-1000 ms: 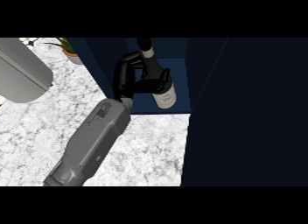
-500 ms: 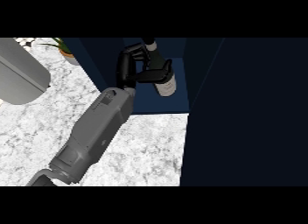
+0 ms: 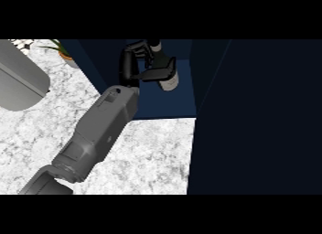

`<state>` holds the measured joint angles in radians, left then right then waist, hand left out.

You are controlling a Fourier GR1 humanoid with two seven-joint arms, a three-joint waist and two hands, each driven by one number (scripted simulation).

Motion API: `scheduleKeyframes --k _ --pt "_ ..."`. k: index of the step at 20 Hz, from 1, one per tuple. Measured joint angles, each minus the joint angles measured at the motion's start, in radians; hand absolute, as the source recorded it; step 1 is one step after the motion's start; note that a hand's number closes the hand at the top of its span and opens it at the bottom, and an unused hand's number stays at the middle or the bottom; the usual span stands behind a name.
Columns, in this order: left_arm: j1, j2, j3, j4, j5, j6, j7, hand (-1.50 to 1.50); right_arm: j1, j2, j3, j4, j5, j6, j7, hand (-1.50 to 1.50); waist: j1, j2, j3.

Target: Pick up the wine, place it into the cabinet and close the cabinet

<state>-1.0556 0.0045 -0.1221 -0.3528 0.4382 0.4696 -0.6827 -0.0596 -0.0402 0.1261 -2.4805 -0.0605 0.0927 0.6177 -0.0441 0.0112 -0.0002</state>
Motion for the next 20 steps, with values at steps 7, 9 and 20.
scheduleKeyframes --k 7,9,20 --pt "-0.062 0.003 0.062 0.091 0.038 -0.029 -0.007 1.50 0.001 0.009 0.006 0.003 0.001 0.001 -0.004 -1.50 -0.006 0.003 0.000" --pt "-0.078 0.004 0.090 0.111 0.056 -0.041 -0.002 1.50 0.007 0.017 0.024 0.005 0.004 0.001 -0.013 -1.50 -0.008 0.005 0.000" --pt "-0.100 -0.003 0.166 0.182 0.082 -0.100 -0.050 1.50 -0.009 0.008 0.006 0.010 0.004 0.009 -0.010 -1.50 -0.016 0.007 0.002"
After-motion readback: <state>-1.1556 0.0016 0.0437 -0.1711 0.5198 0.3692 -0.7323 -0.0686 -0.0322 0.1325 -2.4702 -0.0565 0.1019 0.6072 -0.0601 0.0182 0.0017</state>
